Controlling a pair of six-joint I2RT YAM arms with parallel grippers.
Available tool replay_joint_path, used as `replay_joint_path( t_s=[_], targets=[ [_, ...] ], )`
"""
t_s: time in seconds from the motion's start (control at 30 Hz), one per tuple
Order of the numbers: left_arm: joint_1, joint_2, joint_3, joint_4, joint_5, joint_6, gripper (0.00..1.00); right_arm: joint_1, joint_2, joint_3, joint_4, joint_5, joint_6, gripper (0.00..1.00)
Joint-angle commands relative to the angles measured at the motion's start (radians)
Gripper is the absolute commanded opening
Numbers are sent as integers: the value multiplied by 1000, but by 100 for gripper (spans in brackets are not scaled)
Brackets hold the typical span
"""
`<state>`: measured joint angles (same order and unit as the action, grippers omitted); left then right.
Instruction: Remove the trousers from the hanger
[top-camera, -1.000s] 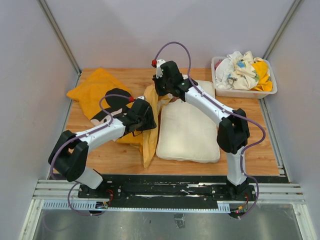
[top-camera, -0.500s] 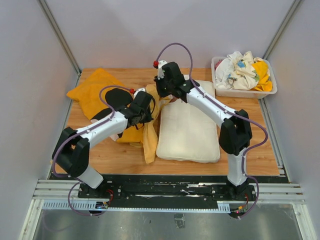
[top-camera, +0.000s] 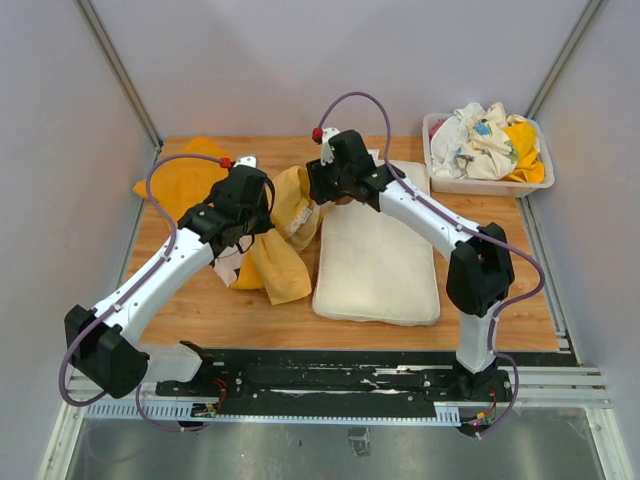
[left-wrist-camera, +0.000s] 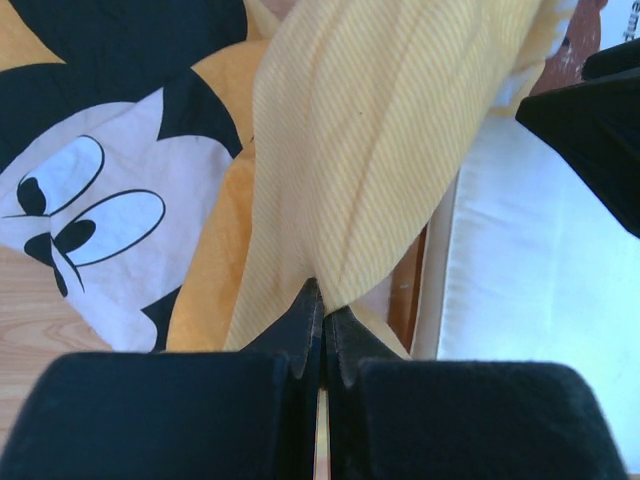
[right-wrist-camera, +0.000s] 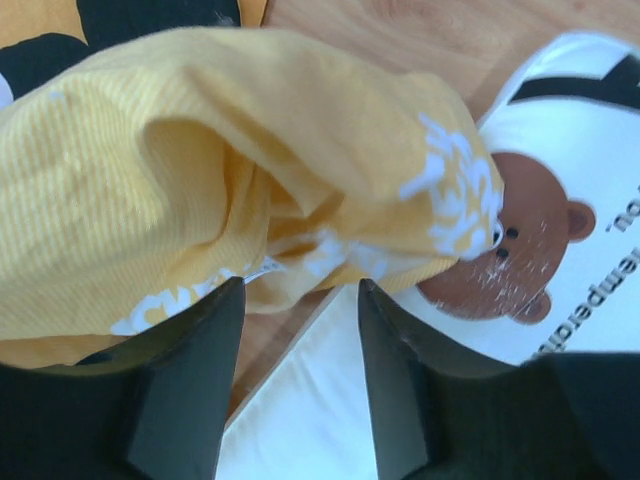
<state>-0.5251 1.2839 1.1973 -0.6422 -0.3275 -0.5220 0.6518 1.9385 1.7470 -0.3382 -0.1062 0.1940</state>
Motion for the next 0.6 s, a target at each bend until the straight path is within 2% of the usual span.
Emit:
replay_joint_path(
  t_s=[0.0,0.03,0.1,0.3,0.43,0.57],
  targets=[
    [-1,-7,7,-51,65,51,0,-10,-95,-73,-2,-6,16,62],
    [-1,-11,0,-48,80,54,0,-10,-116,-96,-5,-4,20,68],
    [1,-21,-16,-41,101,66,0,-11,-163,-147,-18,-6,25,74],
    [42,-54,-15,-70,158,107,0,-10,-357,-362,-86,23,45,79],
    [64,-54,29,-132,125,136,0,-12,-486,-516,-99,44,63,85],
    [89,-76,50,-153,147,159,1,-11,-566,-623,-128,-6,79,86]
  ],
)
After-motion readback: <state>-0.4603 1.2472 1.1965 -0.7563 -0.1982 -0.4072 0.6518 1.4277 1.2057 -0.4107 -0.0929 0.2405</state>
